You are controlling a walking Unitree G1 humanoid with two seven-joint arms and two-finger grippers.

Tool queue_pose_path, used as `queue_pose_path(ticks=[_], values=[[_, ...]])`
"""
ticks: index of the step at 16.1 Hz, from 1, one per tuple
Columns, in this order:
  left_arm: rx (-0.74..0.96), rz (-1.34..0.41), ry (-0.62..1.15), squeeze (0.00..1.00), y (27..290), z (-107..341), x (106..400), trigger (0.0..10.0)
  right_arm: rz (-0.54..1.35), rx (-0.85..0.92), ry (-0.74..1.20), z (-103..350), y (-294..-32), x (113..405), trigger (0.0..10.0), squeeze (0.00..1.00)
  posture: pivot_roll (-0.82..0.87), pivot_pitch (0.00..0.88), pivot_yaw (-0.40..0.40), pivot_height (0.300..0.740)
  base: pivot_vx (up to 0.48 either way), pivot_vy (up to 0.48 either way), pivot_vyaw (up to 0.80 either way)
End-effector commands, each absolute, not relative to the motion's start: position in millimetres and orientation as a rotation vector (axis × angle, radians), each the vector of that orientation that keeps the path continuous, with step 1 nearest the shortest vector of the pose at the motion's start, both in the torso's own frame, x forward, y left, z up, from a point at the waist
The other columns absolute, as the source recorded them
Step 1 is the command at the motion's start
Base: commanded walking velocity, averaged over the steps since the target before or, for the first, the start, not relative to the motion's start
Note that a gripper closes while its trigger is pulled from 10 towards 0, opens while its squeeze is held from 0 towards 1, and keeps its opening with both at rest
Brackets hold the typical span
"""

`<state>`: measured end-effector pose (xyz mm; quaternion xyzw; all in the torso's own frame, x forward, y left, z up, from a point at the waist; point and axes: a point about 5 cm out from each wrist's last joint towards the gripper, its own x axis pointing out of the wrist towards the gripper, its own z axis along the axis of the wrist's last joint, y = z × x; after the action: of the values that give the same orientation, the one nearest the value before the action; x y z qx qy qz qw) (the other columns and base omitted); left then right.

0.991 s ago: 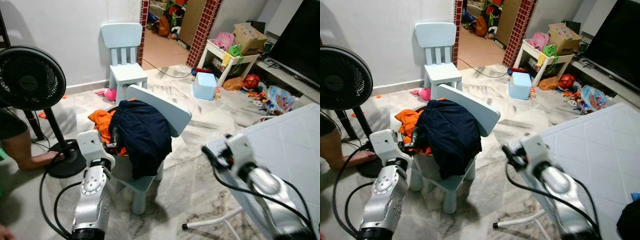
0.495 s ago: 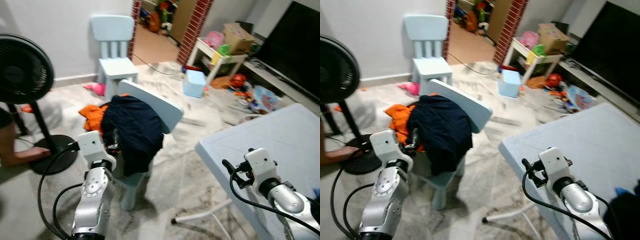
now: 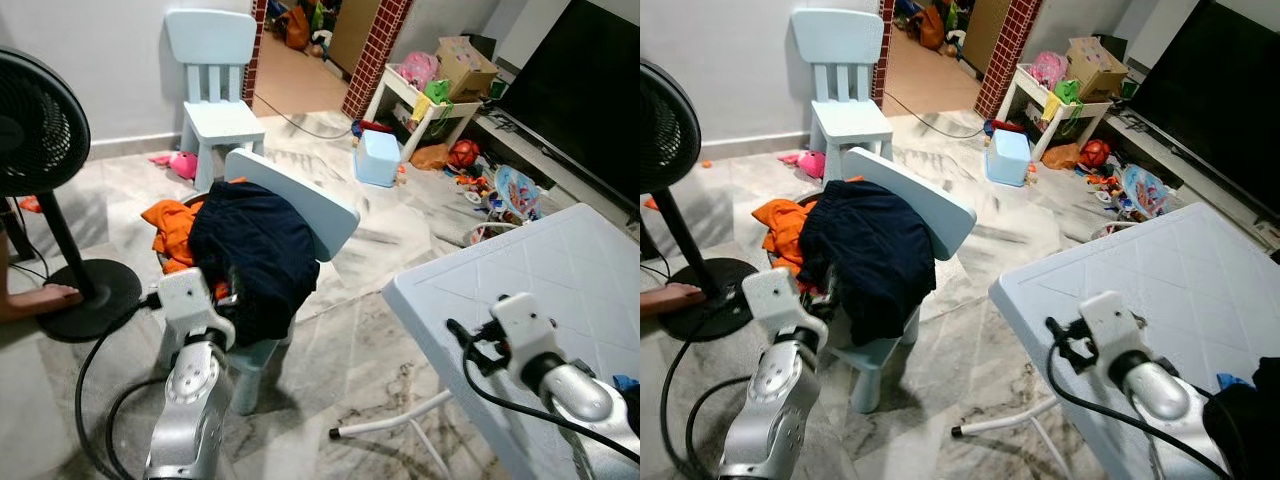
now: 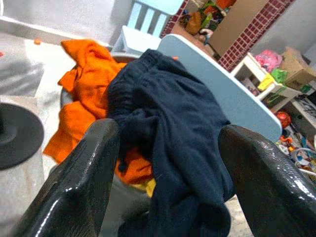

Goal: Hang hanger

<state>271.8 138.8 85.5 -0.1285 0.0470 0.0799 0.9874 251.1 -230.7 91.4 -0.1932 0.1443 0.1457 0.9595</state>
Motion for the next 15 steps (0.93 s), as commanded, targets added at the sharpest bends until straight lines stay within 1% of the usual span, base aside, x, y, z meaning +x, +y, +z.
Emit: queue_pose_path(ticks=[1, 2, 4, 6, 7, 8, 10, 13, 14, 15], values=[[-0.416, 0.112, 0.109, 0.0, 93, 92, 270, 10.0, 0.309, -0.389, 0.303, 93, -232, 255, 10.0, 0.0, -0.15, 0.064, -0.289, 0.74, 0.0, 0.0, 0.0], [-0.416, 0.113, 0.11, 0.0, 93, 92, 271, 10.0, 0.323, -0.385, 0.303, 93, -230, 257, 10.0, 0.0, -0.14, 0.061, -0.289, 0.74, 0.0, 0.0, 0.0], [-0.414, 0.114, 0.114, 0.0, 96, 91, 275, 10.0, 0.367, -0.353, 0.311, 90, -219, 268, 10.0, 0.0, -0.12, 0.028, -0.275, 0.74, 0.0, 0.0, 0.0], [-0.393, 0.101, 0.11, 0.0, 101, 92, 280, 10.0, 0.367, -0.339, 0.289, 90, -211, 277, 10.0, 0.0, -0.11, 0.007, -0.261, 0.74, 0.0, 0.0, 0.0], [-0.363, 0.087, 0.098, 0.0, 108, 94, 286, 10.0, 0.361, -0.325, 0.264, 91, -205, 285, 10.0, 0.0, -0.09, 0.0, -0.246, 0.74, 0.0, 0.0, 0.0], [-0.349, 0.083, 0.091, 0.0, 110, 95, 289, 10.0, 0.355, -0.319, 0.252, 91, -203, 288, 10.0, 0.0, -0.08, 0.0, -0.235, 0.74, 0.0, 0.0, 0.0], [-0.303, 0.077, 0.075, 0.0, 124, 98, 300, 10.0, 0.334, -0.292, 0.208, 93, -194, 301, 10.0, 0.0, -0.06, 0.0, -0.201, 0.74, 0.0, 0.0, 0.0], [-0.265, 0.076, 0.058, 0.0, 137, 103, 315, 10.0, 0.295, -0.264, 0.156, 97, -186, 318, 10.0, 0.0, -0.03, 0.0, -0.159, 0.74, 0.0, 0.0, 0.0], [-0.262, 0.076, 0.054, 0.0, 138, 104, 316, 10.0, 0.291, -0.261, 0.15, 98, -186, 319, 10.0, 0.0, -0.03, 0.0, -0.159, 0.74, 0.0, 0.0, 0.0], [-0.248, 0.073, 0.045, 0.0, 142, 108, 321, 10.0, 0.277, -0.248, 0.13, 100, -183, 324, 10.0, 0.0, -0.02, 0.0, -0.139, 0.74, 0.0, 0.0, 0.0]])
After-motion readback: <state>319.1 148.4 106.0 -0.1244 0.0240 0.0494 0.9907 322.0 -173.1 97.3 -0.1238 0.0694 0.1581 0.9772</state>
